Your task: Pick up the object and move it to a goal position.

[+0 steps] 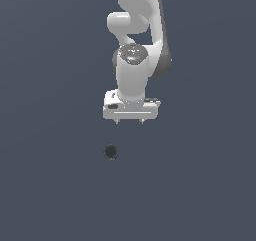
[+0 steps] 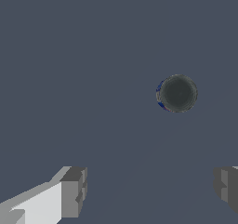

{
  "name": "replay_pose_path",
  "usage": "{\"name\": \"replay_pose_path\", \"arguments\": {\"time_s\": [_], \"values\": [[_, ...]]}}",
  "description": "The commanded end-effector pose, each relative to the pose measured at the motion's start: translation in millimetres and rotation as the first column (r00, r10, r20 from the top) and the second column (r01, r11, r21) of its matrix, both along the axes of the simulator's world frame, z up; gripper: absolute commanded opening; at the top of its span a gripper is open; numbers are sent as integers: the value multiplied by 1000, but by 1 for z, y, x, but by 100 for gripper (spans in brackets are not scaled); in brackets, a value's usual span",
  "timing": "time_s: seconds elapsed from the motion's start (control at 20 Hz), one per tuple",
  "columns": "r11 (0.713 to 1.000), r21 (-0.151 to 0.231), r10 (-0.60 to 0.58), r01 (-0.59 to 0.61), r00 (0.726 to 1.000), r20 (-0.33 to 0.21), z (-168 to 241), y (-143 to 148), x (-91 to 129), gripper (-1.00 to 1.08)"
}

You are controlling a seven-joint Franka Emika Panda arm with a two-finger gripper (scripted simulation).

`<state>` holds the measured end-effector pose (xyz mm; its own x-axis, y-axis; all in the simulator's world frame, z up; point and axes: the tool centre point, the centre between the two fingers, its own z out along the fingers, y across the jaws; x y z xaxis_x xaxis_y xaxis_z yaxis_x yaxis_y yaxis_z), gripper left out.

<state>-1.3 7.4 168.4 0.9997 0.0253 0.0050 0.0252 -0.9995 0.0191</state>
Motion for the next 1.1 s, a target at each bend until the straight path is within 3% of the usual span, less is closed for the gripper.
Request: {"name": "replay_pose_path", "arguments": {"time_s": [0.0,0.65,1.05], "values": [[1000,0,0,0,1000,0,0,0,0,100],[1000,11,11,-11,1000,-1,11,5,0,100],[998,16,-60,60,998,-2,-6,-9,15,100]]}}
